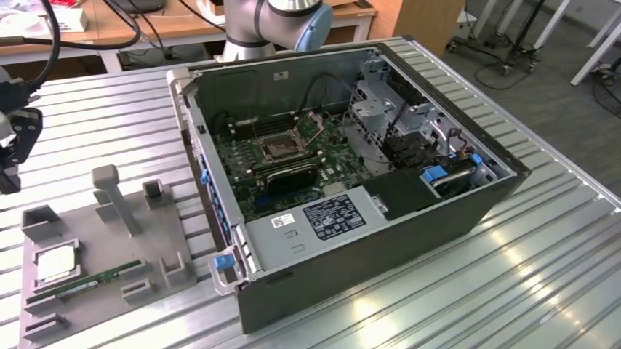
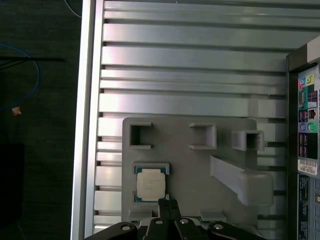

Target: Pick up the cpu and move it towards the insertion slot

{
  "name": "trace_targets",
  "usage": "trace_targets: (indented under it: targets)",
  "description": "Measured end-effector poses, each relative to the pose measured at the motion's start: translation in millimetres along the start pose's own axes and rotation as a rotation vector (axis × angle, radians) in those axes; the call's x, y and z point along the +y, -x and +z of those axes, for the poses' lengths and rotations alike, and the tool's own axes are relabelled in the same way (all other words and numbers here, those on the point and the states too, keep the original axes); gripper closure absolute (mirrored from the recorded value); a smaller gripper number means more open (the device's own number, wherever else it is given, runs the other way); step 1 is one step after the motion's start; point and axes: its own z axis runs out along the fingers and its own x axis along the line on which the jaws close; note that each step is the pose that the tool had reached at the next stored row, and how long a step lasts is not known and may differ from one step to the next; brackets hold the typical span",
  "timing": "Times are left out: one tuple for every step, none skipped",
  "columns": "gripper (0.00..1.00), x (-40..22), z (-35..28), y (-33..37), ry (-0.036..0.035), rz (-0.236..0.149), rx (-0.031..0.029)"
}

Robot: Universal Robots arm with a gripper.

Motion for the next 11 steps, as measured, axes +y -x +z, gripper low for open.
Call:
trace_targets:
  targets:
    - [0.89, 0.0, 0.6, 0.0, 0.0000, 0.000, 0.0000]
    - [0.89, 0.0, 1.1, 0.0, 0.0000, 0.000, -0.0001]
    - [0.89, 0.0, 1.6, 0.0, 0.0000, 0.000, -0.0001]
    - [0.89, -0.1, 2.0, 0.0, 0.0000, 0.000, 0.0001]
    - [0.89, -0.1, 2.3, 0.0, -0.0001, 0.000, 0.0002]
    - [0.89, -0.1, 2.5, 0.0, -0.0001, 0.000, 0.0002]
    - [0.89, -0.1, 2.9, 0.0, 0.0000, 0.000, 0.0000]
    - [0.89, -0.1, 3.4, -0.1, 0.0000, 0.000, 0.0000]
    - [0.89, -0.1, 3.9, -0.1, 0.0001, 0.000, -0.0001]
    - [0.89, -0.2, 4.4, -0.3, 0.0001, 0.000, -0.0001]
    - [0.89, -0.2, 4.8, -0.6, -0.0001, 0.000, 0.0001]
